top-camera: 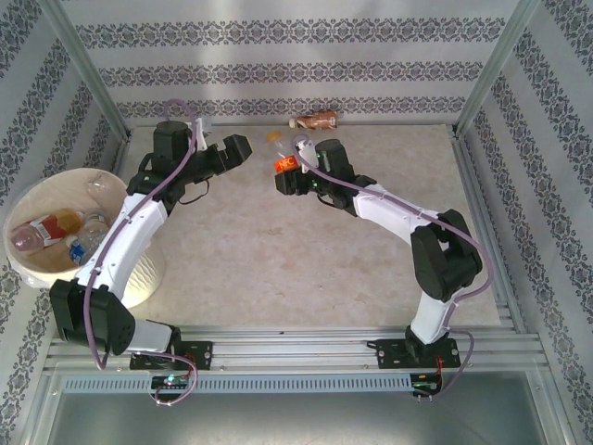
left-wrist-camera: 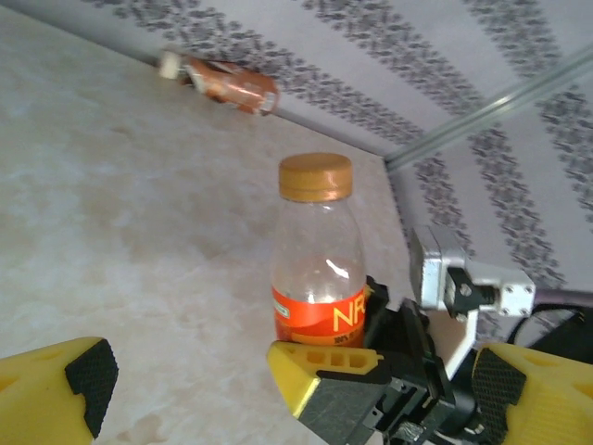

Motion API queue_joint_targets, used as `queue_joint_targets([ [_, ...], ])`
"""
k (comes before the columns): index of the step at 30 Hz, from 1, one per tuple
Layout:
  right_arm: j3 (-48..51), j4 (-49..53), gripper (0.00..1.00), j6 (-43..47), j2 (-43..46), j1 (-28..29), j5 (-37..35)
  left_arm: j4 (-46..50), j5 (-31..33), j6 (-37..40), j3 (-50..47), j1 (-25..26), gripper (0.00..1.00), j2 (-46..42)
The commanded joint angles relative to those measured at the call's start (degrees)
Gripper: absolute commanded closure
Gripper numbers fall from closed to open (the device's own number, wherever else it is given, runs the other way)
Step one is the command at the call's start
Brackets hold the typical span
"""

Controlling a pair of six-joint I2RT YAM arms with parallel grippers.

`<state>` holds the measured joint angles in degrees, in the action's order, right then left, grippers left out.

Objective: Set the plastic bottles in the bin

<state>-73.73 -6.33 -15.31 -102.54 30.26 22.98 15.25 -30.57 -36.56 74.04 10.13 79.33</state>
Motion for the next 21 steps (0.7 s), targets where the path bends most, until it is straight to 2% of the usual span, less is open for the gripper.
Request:
queue_joint_targets([
  [1,1.4,-8.2,0.52,-4.6,2.4,0.0,7.6,-6.9,-5.6,-0.8,-1.3,0.5,0.0,-1.5],
  [7,0.9,-13.6,0.52,-8.5,2.6,0.4,13.4,-10.6,-6.8,-1.1,-3.6,1.6,0.0,-1.2],
  [16,-2.0,-12.9,0.5,-8.1,1.3,2.5,16.3,-10.5,-6.7,0.1,-1.5,4.2,0.0,1.7],
  [21,-2.9,-13.3,0.48,-8.1,1.1,3.7,17.9,-9.2,-3.1,-0.2,-0.8,4.8,0.0,3.1],
])
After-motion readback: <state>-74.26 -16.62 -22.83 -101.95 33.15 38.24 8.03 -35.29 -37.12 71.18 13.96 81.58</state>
